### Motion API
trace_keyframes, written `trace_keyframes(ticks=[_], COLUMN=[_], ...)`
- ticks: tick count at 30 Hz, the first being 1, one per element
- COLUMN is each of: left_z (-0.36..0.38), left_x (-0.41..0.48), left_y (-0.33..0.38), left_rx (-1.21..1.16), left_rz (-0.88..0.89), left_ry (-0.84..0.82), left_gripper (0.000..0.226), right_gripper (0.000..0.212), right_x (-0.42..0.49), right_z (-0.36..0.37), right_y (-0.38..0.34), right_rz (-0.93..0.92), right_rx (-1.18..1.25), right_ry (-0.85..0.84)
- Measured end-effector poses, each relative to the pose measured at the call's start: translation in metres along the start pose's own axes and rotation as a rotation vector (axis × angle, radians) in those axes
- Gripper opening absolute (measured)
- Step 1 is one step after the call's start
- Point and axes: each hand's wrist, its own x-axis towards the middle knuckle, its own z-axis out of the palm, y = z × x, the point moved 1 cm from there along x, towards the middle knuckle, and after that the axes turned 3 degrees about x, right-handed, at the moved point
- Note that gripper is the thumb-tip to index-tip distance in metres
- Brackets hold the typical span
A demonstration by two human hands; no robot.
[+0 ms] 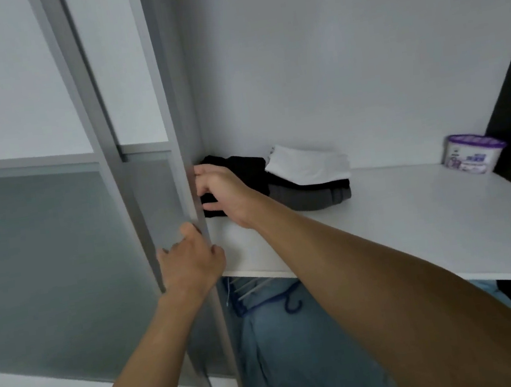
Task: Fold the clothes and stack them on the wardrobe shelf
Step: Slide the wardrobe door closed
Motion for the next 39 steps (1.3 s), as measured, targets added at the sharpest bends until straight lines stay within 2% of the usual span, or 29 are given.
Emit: trace_keyframes(ticks=[3,8,12,16,20,24,26,29,32,35,39], left_z=[0.001,0.009,0.019,0.033,0.044,0.051,0.048,0.039,0.028,0.019,0.027], left_x=[-0.007,-0.023,-0.039,-0.057,-0.074,-0.093,-0.105,-0.117,-0.112,-0.100,-0.098], left_y=[0.026,0.077,0.125,0.179,0.237,0.291,0.313,0.337,0.354,0.373,0.409], left_rx=[-0.140,-0.157,-0.160,-0.146,-0.132,-0.195,-0.226,-0.243,-0.174,-0.070,0.124], left_rz=[0.028,0.108,0.246,0.393,0.500,0.658,0.776,1.010,1.264,1.338,1.407], left_ry=[-0.004,-0.048,-0.011,0.020,-0.023,-0.088,-0.092,0.006,0.248,0.398,0.459], left_gripper=[0.023,0.020,0.018,0.021,0.031,0.015,0.010,0.015,0.026,0.045,0.063], right_gripper=[0.044,0.030,0.018,0.017,0.014,0.012,0.023,0.032,0.036,0.046,0.041], right_x=[-0.015,-0.049,-0.079,-0.112,-0.141,-0.181,-0.202,-0.229,-0.254,-0.280,-0.316], right_z=[-0.029,-0.087,-0.142,-0.191,-0.234,-0.283,-0.310,-0.349,-0.383,-0.413,-0.449], right_y=[0.002,0.005,0.009,0.012,0.015,0.017,0.017,0.015,0.013,0.017,0.023], right_rz=[-0.013,-0.059,-0.128,-0.211,-0.270,-0.271,-0.230,-0.120,-0.010,0.024,0.014], right_rx=[-0.001,-0.023,-0.075,-0.194,-0.262,-0.498,-0.637,-0.874,-0.983,-1.010,-0.995], right_ry=[0.007,0.021,0.089,0.219,0.411,0.591,0.685,0.826,0.927,1.037,1.187])
